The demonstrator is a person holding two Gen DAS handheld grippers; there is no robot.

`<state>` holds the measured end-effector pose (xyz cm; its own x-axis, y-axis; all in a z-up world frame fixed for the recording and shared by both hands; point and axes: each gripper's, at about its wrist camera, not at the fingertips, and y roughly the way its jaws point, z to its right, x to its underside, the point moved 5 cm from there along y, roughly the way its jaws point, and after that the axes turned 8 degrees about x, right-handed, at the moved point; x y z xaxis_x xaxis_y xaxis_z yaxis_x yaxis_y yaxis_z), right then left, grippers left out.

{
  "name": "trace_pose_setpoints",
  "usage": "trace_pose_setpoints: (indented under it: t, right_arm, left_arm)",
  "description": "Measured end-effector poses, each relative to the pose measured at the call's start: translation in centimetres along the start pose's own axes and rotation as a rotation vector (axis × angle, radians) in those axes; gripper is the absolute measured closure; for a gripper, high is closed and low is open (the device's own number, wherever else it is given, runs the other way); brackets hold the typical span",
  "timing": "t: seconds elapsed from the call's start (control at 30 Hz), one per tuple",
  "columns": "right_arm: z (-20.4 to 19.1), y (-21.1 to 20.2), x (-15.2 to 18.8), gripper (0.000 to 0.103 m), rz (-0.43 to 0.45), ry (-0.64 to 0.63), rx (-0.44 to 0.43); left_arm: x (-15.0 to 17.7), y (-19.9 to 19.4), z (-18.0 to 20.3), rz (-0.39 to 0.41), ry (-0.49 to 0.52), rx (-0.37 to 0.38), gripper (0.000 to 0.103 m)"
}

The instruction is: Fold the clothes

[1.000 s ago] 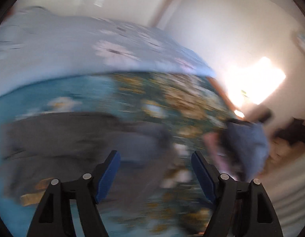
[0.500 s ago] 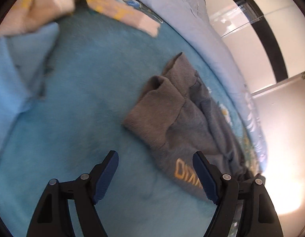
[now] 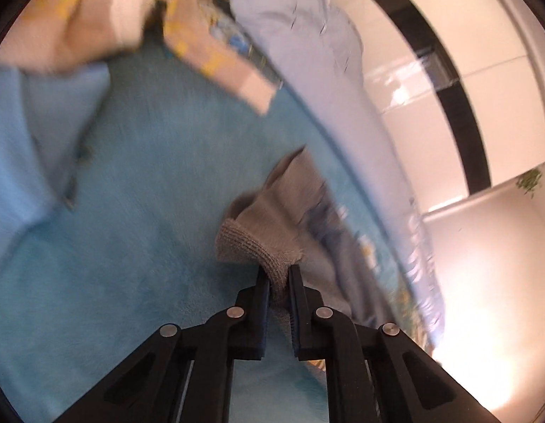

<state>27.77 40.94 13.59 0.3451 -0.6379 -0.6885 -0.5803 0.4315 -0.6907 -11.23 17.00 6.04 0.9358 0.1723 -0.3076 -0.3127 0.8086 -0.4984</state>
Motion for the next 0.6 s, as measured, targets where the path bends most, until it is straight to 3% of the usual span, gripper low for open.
trace_pose_setpoints:
  t: [0.13,0.3,0.47,0.6]
  right_arm:
    - [3.8,-5.6,-1.6,0.099,0.105,-0.038,0.117]
    - [9.3,-9.3,-1.3,0.099,0.130,0.027,0.170]
    - [12.2,-10.1,0.3,0.099,0.101,0.072,0.188]
    - [14.2,-10.2,1.9,0.099,0.067,0.099,0.191]
  left_arm:
    - [-2.0,-5.7,2.1,0.084,0.033,0.052,0.093]
    - [-3.8,-14.5,3.0,0.219,0.130,0.037,0.093]
    - [-4.5,-19.9,1.1,0.263,0.180,-0.056,0.093]
    - [-3.3,-21.2,-3.2,0.242,0.186,-0.140,0.093]
